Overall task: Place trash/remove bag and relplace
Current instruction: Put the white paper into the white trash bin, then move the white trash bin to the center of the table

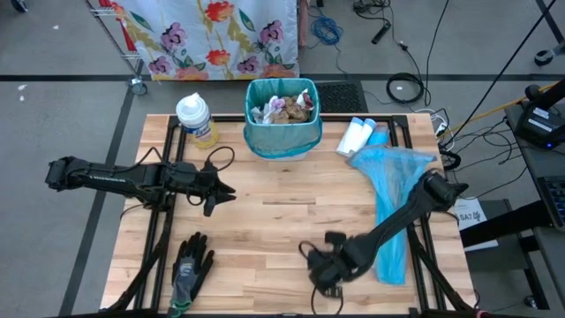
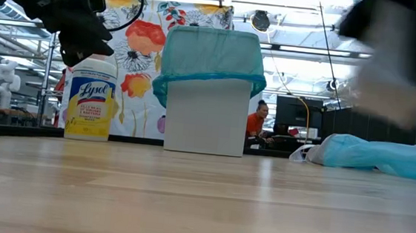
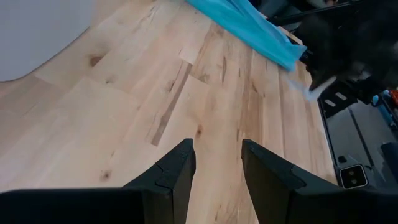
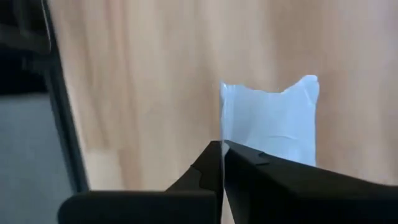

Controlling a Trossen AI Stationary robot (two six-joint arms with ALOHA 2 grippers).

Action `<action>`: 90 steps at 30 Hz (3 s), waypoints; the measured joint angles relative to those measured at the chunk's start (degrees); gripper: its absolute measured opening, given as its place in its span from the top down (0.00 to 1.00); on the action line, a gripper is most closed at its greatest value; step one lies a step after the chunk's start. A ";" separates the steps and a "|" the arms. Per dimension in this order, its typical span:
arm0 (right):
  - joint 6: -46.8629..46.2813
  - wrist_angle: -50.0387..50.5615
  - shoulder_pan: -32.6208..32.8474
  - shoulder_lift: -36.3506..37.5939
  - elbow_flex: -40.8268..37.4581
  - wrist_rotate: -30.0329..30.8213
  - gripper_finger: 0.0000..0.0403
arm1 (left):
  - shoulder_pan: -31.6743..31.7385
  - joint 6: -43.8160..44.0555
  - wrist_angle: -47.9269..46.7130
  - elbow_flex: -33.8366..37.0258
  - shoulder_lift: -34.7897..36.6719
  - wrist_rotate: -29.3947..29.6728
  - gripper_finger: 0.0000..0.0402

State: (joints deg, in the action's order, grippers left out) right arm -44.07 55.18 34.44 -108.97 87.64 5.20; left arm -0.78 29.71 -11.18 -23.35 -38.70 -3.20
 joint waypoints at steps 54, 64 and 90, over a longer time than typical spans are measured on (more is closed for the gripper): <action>29.67 -30.37 -55.97 24.77 0.02 -1.02 0.56 | 0.00 -0.04 3.81 0.02 0.02 7.94 0.66; 20.11 -12.19 -45.40 26.78 0.04 4.23 0.77 | 0.00 -0.07 3.28 0.02 0.02 6.49 0.66; -21.83 1.06 -21.03 24.93 -9.86 22.05 1.00 | 0.55 6.35 0.98 0.02 -0.90 4.48 0.66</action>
State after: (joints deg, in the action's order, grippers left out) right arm -65.90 56.25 13.41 -84.05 77.77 27.25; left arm -0.23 36.06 -10.19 -23.33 -39.59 1.28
